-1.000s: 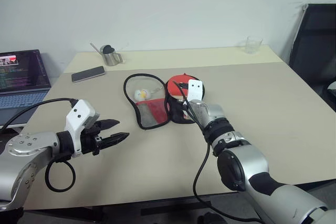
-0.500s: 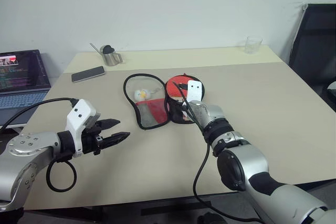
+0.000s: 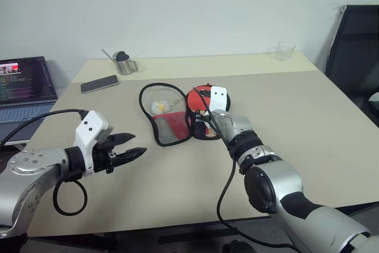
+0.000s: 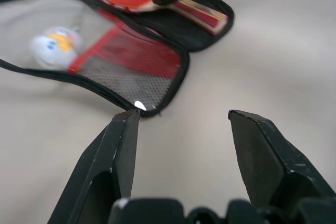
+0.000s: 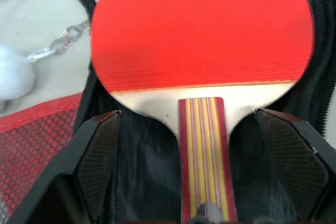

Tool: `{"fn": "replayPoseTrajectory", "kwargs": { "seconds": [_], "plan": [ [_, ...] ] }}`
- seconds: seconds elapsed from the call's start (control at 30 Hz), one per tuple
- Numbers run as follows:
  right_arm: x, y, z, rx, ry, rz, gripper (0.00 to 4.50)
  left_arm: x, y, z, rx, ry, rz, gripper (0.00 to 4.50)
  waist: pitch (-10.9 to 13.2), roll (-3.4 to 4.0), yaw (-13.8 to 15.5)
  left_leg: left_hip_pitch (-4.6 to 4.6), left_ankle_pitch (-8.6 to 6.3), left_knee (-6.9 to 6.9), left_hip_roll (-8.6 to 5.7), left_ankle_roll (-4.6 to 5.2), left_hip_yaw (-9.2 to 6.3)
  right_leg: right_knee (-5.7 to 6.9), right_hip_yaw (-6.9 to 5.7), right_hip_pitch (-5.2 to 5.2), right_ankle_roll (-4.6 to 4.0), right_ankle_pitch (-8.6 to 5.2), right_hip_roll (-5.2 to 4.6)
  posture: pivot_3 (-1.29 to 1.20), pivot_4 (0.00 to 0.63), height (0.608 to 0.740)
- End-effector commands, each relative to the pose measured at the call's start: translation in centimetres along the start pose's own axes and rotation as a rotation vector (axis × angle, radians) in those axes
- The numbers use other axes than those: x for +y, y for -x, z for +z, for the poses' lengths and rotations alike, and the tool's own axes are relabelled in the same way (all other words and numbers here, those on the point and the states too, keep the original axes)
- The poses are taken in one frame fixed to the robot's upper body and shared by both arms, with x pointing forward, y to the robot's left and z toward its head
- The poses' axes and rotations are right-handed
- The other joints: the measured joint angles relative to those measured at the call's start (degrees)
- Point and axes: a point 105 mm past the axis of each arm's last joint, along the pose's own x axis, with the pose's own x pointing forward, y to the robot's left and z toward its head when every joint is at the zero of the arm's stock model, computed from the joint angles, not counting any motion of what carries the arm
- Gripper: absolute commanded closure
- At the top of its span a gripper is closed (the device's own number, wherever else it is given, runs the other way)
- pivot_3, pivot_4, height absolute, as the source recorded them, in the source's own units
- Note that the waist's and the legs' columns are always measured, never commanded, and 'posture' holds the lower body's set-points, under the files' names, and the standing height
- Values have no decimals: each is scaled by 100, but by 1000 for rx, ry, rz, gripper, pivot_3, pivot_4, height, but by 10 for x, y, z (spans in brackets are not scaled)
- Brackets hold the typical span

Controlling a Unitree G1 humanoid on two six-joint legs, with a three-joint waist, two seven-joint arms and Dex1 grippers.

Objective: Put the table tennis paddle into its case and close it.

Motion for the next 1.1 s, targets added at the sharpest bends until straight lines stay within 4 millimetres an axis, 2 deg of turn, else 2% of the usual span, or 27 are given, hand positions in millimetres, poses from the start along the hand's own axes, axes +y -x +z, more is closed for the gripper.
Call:
{"fn": "replayPoseTrajectory", "kwargs": {
  "seconds": [0.03, 0.23, 0.33, 0.4, 0.5, 0.53, 0.67, 0.8, 1.0, 1.1],
  "plan": [
    [18, 13, 27, -44, 37, 121, 12, 15, -1, 9, -29, -25, 60, 1553, 0, 0, -2, 0, 0, 0, 0, 0, 0, 1, -1, 0, 0, 0, 0, 0, 150, 740],
    [-22, 30, 56, -88, 179, 149, 12, 18, -22, 22, -48, -54, -17, 1553, -6, -9, 91, -7, 0, 8, -3, 1, -11, -3, -11, 6, 0, 1, 0, 0, 150, 740],
    [-32, 47, 67, -94, 278, 253, 12, 29, -25, 16, -37, -26, 4, 1553, -7, -12, 70, -5, -1, 8, -4, 1, -9, -5, -10, 9, 0, 1, 0, 0, 150, 740],
    [-31, 60, 73, -108, 342, 348, 12, 37, -24, 7, -16, -13, 37, 1553, -7, -11, 28, -4, -1, 7, -2, 2, -7, -4, -10, 6, 0, 0, 1, 0, 150, 740],
    [-25, 94, 74, -129, 481, 592, 12, 54, -15, -9, -25, 82, 131, 1553, -7, -11, -19, -2, -6, 2, 5, 11, 8, 0, -10, -2, 0, 0, 7, 0, 150, 740],
    [-28, 101, 74, -138, 518, 633, 12, 55, -15, -12, -40, 114, 147, 1553, -7, -11, -23, -1, -10, 1, 7, 18, 11, -1, -10, -2, 0, 0, 8, 0, 150, 740],
    [-32, 113, 70, -151, 616, 710, 12, 63, -15, -26, -71, 222, 181, 1553, -8, -13, -13, 1, -12, 10, 9, 22, 14, 4, -13, -1, -1, 2, 9, 0, 150, 740],
    [-31, 129, 65, -165, 700, 821, 12, 72, -26, -46, -41, 299, 209, 1553, -8, -13, 67, 2, -14, 36, 10, 24, 0, 11, -18, 8, -11, 8, 8, 0, 150, 740],
    [-24, 135, 52, -166, 740, 863, 12, 70, -55, -44, -59, 339, 169, 1553, -8, -15, 183, -3, -13, 73, 8, 21, -19, 8, -28, 28, -13, 23, 8, 0, 150, 740],
    [-20, 135, 48, -167, 744, 867, 12, 65, -66, -33, -108, 362, 128, 1553, -8, -15, 185, -4, -9, 77, 9, 12, -19, 9, -27, 28, -14, 26, 8, 0, 150, 740]
  ]
}}
